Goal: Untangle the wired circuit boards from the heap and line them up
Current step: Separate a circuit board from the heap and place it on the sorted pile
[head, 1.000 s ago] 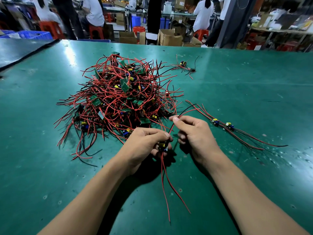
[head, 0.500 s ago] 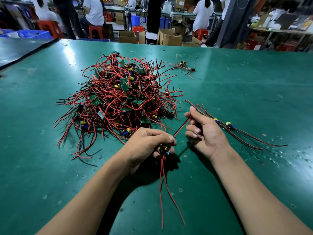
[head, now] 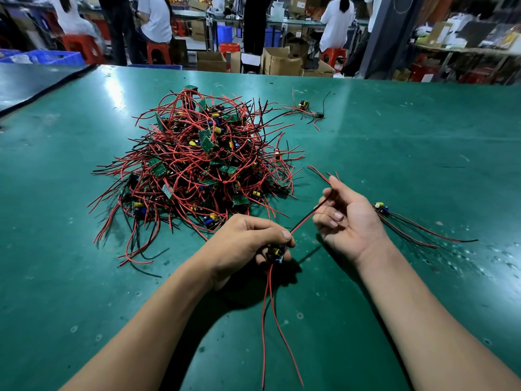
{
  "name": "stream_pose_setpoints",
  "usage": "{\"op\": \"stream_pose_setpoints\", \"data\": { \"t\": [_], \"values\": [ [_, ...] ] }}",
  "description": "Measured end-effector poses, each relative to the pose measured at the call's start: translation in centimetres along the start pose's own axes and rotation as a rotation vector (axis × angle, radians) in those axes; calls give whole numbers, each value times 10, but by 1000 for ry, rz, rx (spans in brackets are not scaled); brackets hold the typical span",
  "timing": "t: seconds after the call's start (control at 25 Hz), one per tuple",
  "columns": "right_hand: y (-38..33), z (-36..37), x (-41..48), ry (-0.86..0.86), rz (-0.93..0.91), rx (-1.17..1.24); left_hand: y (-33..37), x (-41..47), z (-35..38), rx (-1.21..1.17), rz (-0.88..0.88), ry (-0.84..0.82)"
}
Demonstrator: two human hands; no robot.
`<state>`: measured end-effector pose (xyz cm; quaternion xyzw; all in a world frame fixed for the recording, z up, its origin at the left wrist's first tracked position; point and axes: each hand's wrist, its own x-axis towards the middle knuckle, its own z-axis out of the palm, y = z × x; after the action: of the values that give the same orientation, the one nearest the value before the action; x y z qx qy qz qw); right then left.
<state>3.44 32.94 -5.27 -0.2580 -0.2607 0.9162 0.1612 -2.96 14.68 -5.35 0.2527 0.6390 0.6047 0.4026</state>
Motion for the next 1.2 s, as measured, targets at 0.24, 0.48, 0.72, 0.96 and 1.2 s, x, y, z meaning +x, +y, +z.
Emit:
{"op": "stream_pose_setpoints", "data": {
  "t": [0.24, 0.48, 0.72, 0.96, 1.2],
  "values": [
    [2, -3, 2, -3, -25, -125, -4, 1, -3, 23, 7, 58],
    [-1, -9, 5, 108, -188, -300, -5, 7, -3, -304, -12, 173],
    [14, -8, 1, 38, -326, -613, -5, 8, -6, -302, -29, 151],
    [43, -1, -14, -157, -592, -1306, -12, 14, -5, -290, -8, 106],
    [17, -14, -1, 260, -859, -1461, -11, 14, -4, -308, 6, 103]
  ]
}}
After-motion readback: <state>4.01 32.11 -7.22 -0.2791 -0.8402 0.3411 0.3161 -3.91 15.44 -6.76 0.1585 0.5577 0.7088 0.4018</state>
